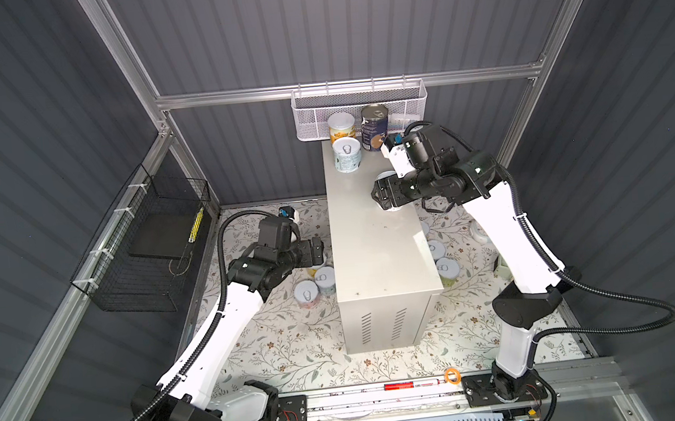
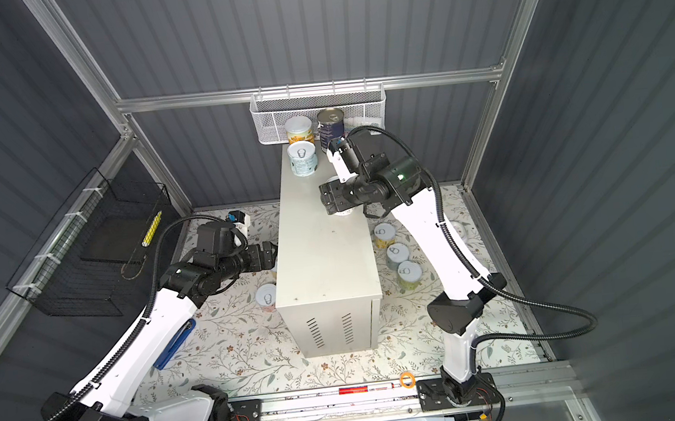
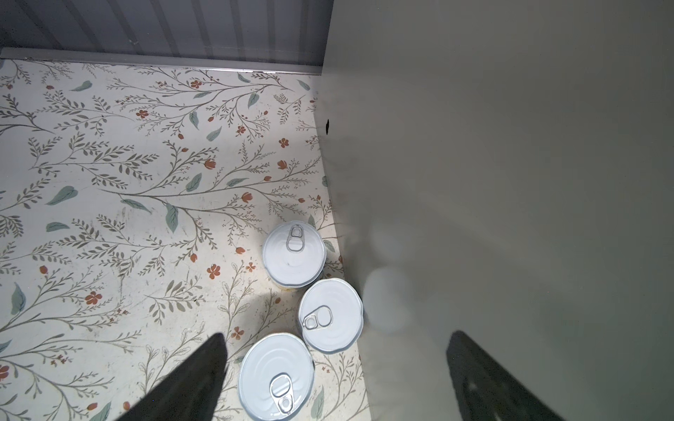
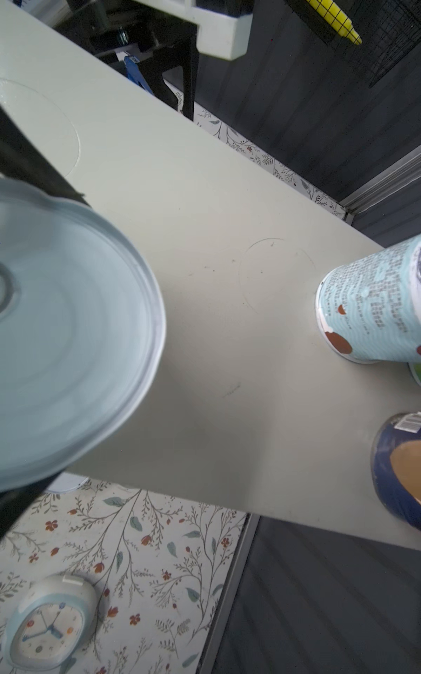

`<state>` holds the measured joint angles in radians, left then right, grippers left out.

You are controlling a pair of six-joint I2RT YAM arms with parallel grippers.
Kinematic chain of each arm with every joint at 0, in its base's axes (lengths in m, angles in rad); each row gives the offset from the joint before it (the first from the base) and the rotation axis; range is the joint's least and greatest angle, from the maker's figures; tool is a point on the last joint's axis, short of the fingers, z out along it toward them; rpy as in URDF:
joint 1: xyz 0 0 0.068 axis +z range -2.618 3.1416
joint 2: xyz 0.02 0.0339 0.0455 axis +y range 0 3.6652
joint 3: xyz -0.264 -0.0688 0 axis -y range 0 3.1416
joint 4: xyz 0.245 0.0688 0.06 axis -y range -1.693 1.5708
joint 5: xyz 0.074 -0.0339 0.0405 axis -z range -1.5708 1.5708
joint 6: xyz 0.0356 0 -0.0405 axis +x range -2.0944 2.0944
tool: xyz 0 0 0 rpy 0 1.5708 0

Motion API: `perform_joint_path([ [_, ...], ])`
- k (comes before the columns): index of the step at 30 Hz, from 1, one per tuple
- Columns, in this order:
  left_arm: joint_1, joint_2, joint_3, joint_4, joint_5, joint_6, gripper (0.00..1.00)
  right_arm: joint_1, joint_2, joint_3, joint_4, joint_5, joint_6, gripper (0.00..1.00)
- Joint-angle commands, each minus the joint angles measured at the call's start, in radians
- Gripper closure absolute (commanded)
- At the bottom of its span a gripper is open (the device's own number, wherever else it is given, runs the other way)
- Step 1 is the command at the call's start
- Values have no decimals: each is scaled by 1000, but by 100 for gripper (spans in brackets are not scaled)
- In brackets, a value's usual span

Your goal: Place and organize the canned foods onto the counter

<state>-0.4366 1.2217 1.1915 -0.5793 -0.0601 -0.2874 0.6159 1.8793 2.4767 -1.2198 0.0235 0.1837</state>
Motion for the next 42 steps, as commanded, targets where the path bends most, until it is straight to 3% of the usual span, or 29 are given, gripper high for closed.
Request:
perform_joint_path([
  [1, 6, -12, -2, 12, -15, 16, 5, 4, -1, 42, 17, -11, 7, 10],
  [8, 6, -6, 6, 8, -20, 27, 5, 3, -16, 111, 14, 7, -10, 7],
  [15, 6, -3, 20, -2, -23, 30, 5, 5, -118, 67, 46, 15, -14, 8],
  [23, 8, -34, 0, -7, -5, 2, 4, 31, -377, -271, 226, 20, 23, 21],
  [32, 7, -55, -10, -36, 30, -12, 3, 66, -599, -633, 346, 42, 123, 21],
  [42, 6, -49, -43, 1, 55, -34, 1, 69, -621, -774, 392, 108, 133, 24],
])
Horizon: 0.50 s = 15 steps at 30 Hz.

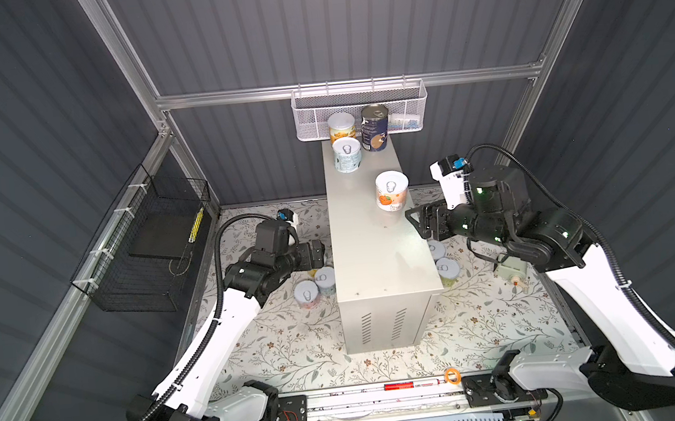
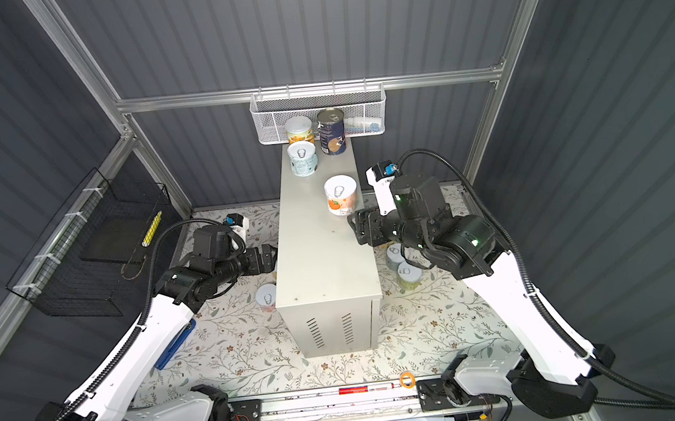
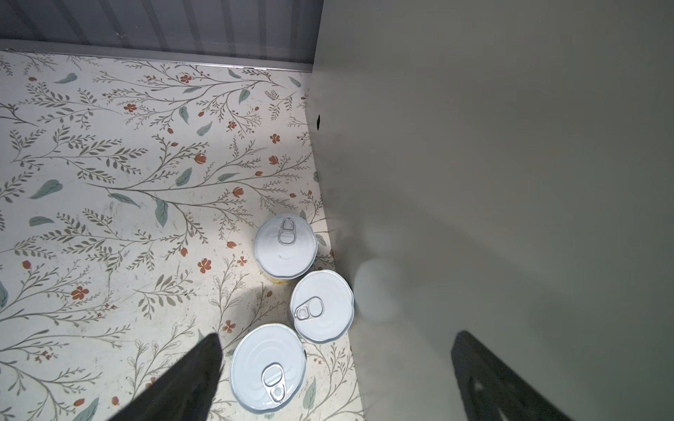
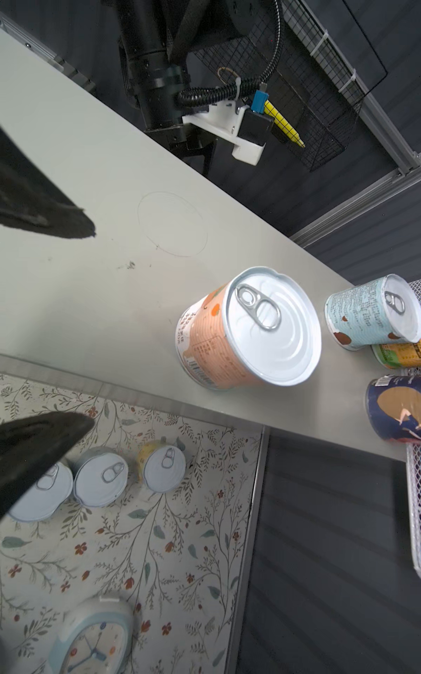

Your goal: Place and organize the canned foods onto the counter

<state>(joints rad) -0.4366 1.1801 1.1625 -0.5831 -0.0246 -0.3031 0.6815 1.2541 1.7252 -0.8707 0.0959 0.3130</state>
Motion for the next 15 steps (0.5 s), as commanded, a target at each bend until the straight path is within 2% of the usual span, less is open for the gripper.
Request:
perform_joint_path([
  [1, 6, -8, -14, 5, 17, -21, 1, 3, 12, -25, 48, 48, -1, 25],
  [11, 7, 1, -20, 11, -12, -15, 1, -6, 130, 20, 124, 51, -42, 32],
  [15, 7, 10, -17, 17, -14, -16, 1, -23, 179, 45, 150, 63, -42, 40],
])
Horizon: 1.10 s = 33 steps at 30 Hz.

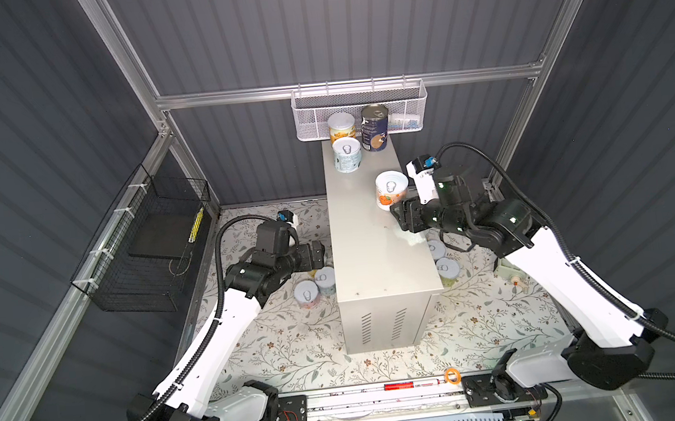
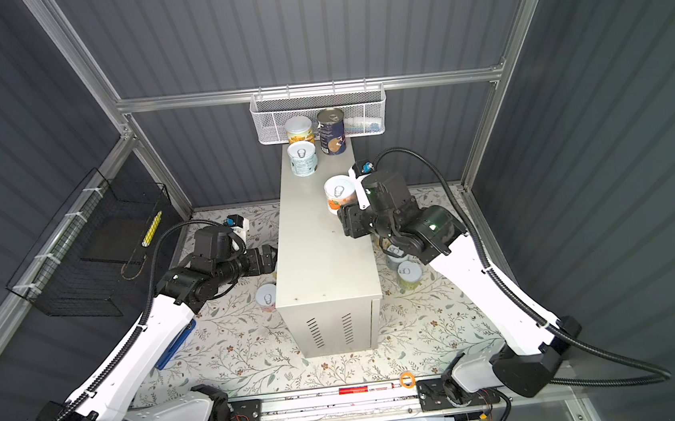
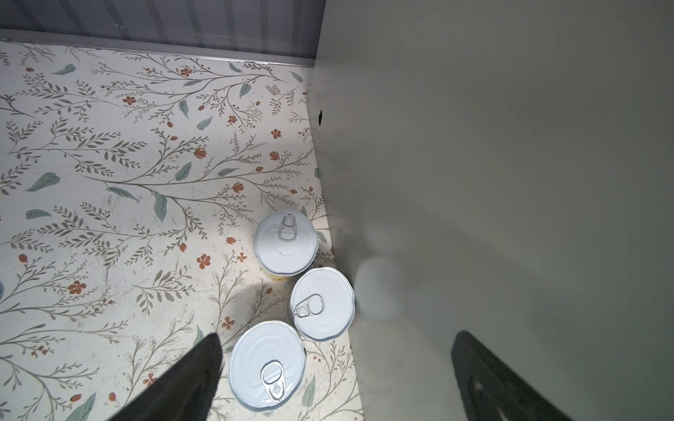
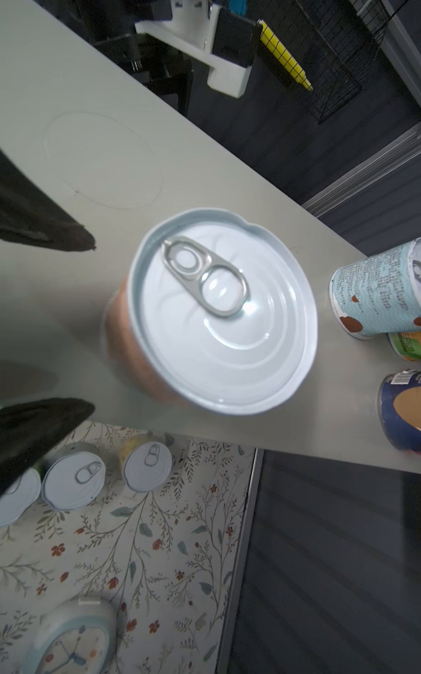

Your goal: Place and organize the canned foods onto the counter

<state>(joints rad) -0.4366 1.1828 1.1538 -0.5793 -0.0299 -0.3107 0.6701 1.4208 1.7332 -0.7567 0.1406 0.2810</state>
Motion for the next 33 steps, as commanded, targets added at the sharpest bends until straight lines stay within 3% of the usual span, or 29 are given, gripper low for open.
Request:
perform_joint_path([
  [1, 8, 12, -7, 13, -8, -8, 1, -19, 22, 42, 42, 18, -8, 40],
  [19, 19, 82, 41, 28, -7, 5, 1, -147, 237, 216, 150, -131, -7, 40],
  [33, 39, 116, 43, 44, 15, 4, 2, -176, 409, 408, 131, -120, -3, 38],
])
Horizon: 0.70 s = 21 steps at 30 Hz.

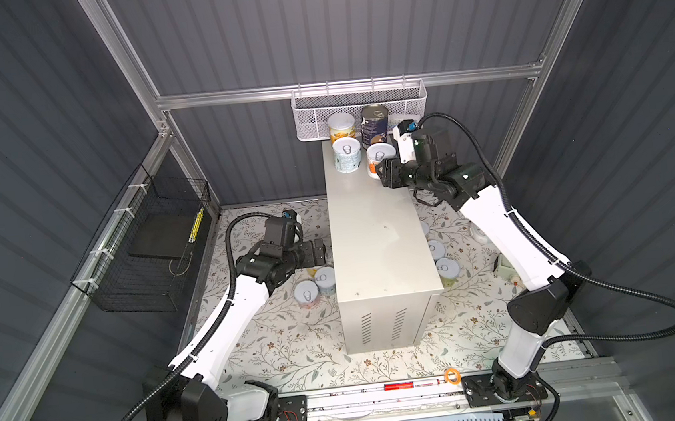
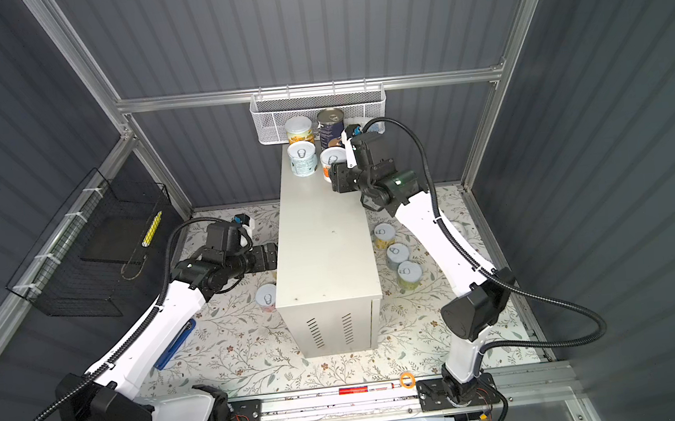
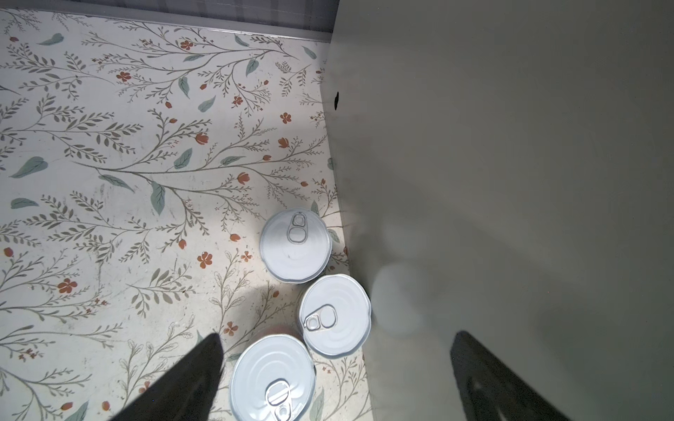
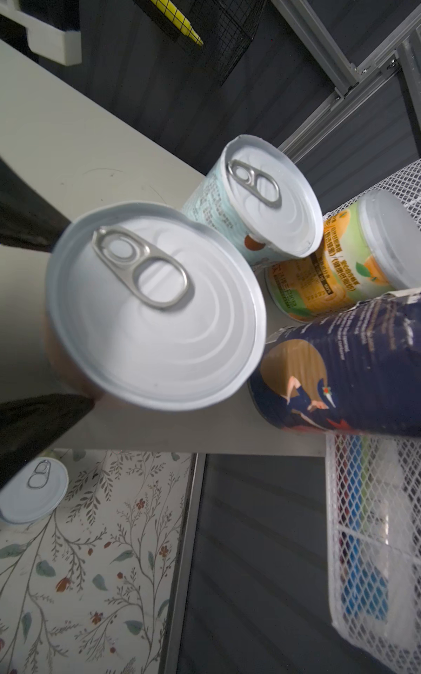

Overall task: Place and organize the canned foods onto the counter
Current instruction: 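Move the can farther along the cabinet top beside the pale blue can, release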

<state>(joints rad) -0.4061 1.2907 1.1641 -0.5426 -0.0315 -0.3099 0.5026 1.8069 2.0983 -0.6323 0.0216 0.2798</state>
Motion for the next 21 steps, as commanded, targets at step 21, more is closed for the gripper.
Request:
perform_joint_path([
  [21, 32, -2, 2, 27, 19, 2, 2, -23, 122, 171, -27, 1, 12, 37],
])
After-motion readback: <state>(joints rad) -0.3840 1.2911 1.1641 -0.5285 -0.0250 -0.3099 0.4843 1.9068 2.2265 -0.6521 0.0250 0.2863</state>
